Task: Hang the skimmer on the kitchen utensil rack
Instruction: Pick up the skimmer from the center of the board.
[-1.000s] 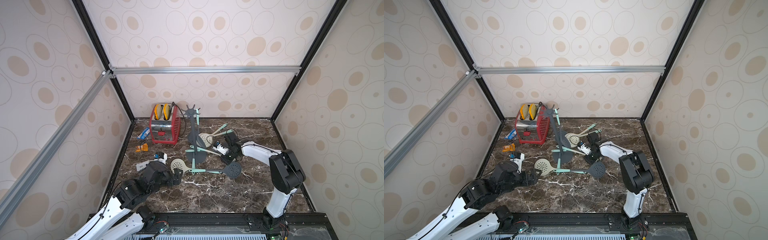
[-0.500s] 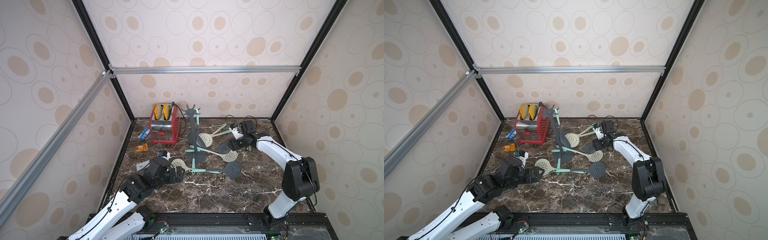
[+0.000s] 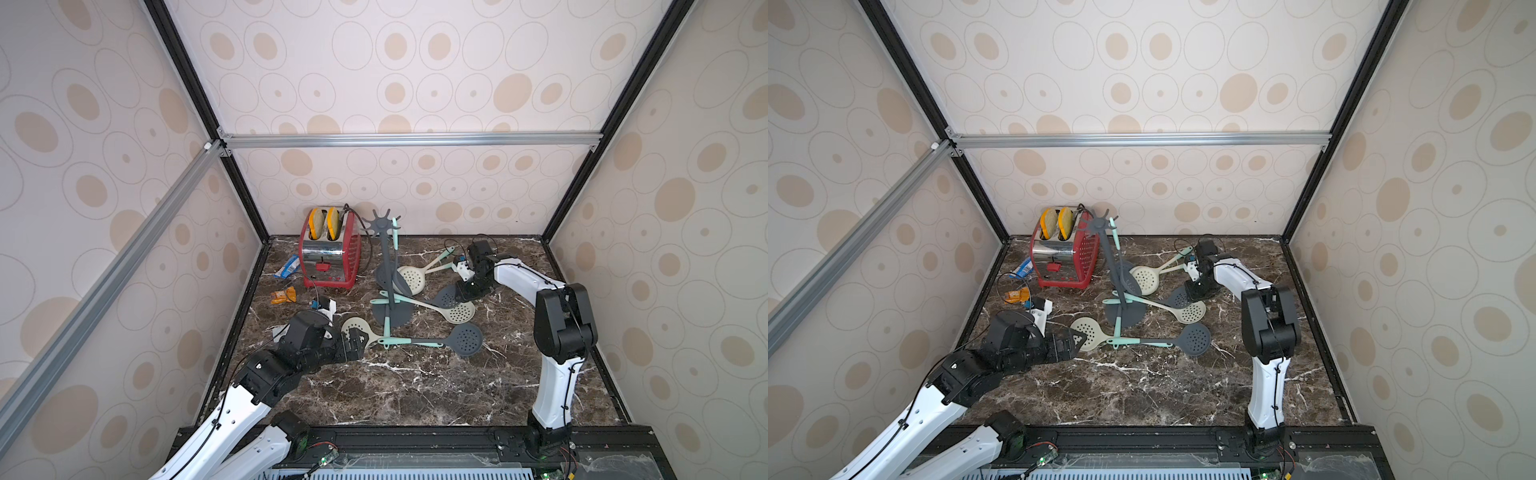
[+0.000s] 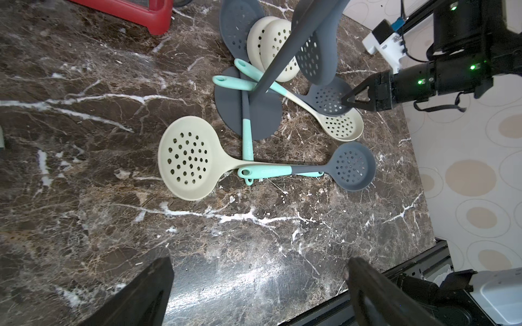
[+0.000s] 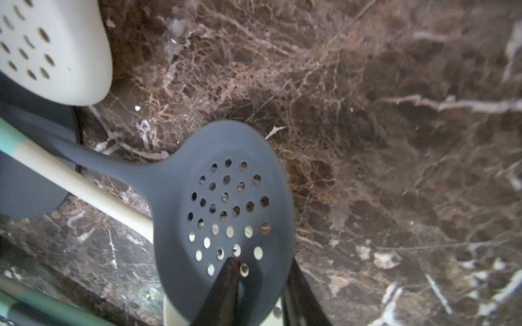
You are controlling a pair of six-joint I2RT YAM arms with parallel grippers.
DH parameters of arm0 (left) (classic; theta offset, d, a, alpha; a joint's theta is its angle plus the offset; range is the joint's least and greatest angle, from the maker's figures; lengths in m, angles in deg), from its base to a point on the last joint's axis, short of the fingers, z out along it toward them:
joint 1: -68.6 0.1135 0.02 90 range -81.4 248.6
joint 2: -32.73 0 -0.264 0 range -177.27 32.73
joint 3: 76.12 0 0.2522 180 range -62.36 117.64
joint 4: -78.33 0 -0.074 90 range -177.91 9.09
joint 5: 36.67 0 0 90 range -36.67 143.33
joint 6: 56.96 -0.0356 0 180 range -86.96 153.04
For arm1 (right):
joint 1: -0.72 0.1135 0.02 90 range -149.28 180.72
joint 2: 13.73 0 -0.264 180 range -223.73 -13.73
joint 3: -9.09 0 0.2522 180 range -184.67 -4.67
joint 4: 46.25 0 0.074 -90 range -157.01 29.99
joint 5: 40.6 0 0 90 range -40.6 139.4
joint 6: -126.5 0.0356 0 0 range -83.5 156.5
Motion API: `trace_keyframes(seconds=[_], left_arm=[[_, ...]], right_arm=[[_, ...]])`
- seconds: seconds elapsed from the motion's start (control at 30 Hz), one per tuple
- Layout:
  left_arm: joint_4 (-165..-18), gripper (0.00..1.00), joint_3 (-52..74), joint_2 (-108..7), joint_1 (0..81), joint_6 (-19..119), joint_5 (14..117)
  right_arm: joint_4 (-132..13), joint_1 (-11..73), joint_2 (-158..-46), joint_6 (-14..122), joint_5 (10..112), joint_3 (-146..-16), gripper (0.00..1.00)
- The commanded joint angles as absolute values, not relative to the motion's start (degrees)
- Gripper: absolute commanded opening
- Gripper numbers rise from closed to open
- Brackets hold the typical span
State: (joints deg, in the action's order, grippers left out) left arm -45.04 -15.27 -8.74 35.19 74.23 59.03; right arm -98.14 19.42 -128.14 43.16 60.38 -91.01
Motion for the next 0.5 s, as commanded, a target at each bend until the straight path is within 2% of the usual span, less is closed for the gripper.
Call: trace_keyframes(seconds=[0.0, 0.03, 0.07, 0.3, 0.47], left_arm=[[-41.9, 0.99, -10.9, -8.0, 35.5, 71.2, 56.4], [-40.9, 0.99, -10.1, -8.1, 35.5, 70.7, 55.6], [-40.0, 0.99, -9.3, -8.3, 35.5, 70.1, 54.9], [-34.6, 0.99, -1.5, -9.5, 35.5, 66.3, 46.9], [-33.5, 0.99, 3.4, -10.1, 35.5, 65.0, 43.0]], right_arm=[[-98.0, 19.4, -125.0, 43.3, 61.3, -88.1, 0.07], [-97.4, 19.1, -123.5, 43.7, 59.5, -87.2, 0.01], [-96.9, 18.9, -122.2, 43.8, 57.5, -86.5, 0.00], [-94.0, 17.3, -106.9, 46.7, 32.8, -77.9, 0.00], [-91.2, 15.6, -92.6, 48.6, 22.0, -70.4, 0.00]])
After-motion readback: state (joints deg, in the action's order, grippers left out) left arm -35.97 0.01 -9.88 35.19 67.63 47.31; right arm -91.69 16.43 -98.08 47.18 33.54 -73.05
